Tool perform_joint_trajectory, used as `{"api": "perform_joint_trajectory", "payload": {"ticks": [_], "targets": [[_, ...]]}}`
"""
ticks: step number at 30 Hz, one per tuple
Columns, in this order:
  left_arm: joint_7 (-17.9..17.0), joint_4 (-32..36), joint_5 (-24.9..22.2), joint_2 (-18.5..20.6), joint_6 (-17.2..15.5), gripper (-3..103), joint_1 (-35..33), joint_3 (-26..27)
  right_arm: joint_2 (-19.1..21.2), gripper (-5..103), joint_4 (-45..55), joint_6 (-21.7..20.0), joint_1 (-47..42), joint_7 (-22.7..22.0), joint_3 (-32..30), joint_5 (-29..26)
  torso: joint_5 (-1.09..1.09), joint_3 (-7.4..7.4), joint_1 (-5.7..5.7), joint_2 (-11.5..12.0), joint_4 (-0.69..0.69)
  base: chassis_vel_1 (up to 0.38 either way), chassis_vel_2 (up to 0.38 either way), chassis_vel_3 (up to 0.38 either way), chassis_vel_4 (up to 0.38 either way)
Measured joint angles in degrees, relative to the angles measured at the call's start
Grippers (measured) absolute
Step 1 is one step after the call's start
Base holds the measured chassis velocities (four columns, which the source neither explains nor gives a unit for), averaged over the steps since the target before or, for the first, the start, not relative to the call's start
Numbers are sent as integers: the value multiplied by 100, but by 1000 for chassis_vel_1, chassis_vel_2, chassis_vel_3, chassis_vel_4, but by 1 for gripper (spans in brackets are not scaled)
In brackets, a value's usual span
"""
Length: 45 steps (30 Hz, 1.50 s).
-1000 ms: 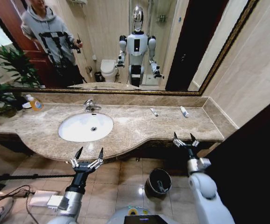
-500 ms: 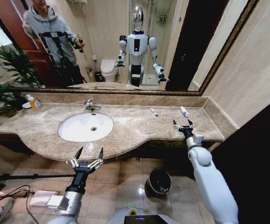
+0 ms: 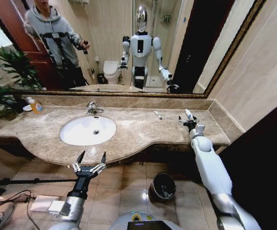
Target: Pick up the trash from the sink and place it in the trash bin.
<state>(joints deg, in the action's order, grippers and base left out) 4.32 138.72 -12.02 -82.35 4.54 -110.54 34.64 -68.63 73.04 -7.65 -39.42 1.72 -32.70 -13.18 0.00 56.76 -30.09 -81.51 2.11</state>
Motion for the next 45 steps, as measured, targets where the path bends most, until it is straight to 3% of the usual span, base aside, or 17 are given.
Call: {"api": "perform_joint_trajectory", "payload": {"ticks": [21,30,45], "targets": [[0,0,0,0,0,100,0,0,-55,100,-1817,141,1056,91,-101,307,1,0,1,0,1,0,0,0,0],[0,0,0,0,0,100,0,0,249,100,-2019,170,994,18,-322,216,0,-1,1,-1,-2,0,0,0,0],[0,0,0,0,0,100,0,0,120,100,-2430,241,1296,158,-259,96,-1,0,1,-1,0,0,0,0,0]]}}
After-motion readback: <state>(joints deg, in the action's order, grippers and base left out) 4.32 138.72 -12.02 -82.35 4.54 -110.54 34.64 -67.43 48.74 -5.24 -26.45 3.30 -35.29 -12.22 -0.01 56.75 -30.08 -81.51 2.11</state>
